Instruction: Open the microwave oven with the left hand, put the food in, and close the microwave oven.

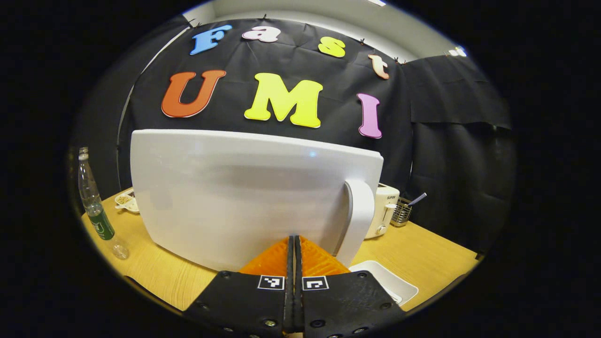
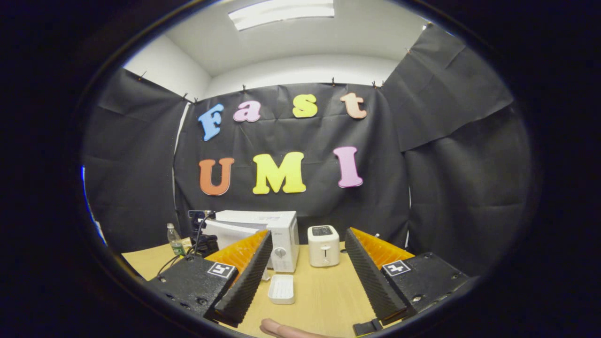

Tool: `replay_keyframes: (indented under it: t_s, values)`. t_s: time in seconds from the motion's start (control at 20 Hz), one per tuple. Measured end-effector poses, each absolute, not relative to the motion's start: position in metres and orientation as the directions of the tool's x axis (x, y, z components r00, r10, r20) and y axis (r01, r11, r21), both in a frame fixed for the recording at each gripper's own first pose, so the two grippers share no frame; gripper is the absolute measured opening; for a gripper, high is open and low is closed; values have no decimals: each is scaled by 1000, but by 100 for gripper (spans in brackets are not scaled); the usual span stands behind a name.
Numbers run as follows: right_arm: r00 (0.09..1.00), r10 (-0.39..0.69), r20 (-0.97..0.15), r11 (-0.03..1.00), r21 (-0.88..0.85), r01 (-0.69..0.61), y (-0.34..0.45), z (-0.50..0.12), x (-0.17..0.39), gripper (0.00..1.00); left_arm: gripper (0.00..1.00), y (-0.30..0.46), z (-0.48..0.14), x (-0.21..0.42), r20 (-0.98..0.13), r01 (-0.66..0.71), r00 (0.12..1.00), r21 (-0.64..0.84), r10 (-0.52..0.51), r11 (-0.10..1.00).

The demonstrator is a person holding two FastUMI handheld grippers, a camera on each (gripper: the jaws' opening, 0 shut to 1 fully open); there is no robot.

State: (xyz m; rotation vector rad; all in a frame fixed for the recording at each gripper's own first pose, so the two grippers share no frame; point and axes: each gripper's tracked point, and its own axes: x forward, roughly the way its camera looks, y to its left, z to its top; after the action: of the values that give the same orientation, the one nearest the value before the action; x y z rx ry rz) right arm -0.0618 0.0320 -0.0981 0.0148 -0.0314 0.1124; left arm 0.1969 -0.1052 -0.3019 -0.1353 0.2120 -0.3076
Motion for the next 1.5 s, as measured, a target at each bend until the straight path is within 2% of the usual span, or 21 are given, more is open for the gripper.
replay_keyframes:
  t_s: [0.2, 0.35, 0.6, 0.9, 1.0, 1.25, 1.3, 1.4, 1.5]
  values:
    - [995, 103, 3, 995, 18, -103, 18, -118, -32, 99, 0, -108, -302, 225, -179, 257, 940, -185, -289, 949]
    - [994, 103, -20, 994, 24, -102, 13, -132, -17, 99, 0, -112, -303, 247, -189, 234, 947, -147, -259, 961]
    - [992, 98, -78, 994, 55, -94, 5, -154, -5, 99, 0, -115, -303, 245, -190, 206, 959, -44, -210, 978]
    - [994, 68, -81, 997, 42, -64, -5, -154, -10, 99, 0, -115, -301, 244, -193, 180, 965, -14, -179, 984]
    - [994, 54, -94, 998, 42, -50, -7, -155, -15, 99, 0, -112, -304, 241, -227, 163, 960, -14, -162, 986]
    - [994, 23, -109, 999, 25, -20, -12, -150, -31, 99, 0, -117, -281, 194, -273, 184, 945, -16, -182, 983]
    - [994, 13, -110, 1000, 24, -11, -14, -148, -34, 99, 32, -122, -271, 176, -269, 206, 942, -12, -202, 978]
    - [994, 6, -108, 1000, 17, -5, -13, -143, -42, 99, 96, -115, -245, 146, -235, 194, 955, 40, -180, 980]
    - [995, -5, -103, 1000, 6, 6, -13, -134, -48, 99, 95, -106, -228, 116, -228, 168, 962, 78, -147, 983]
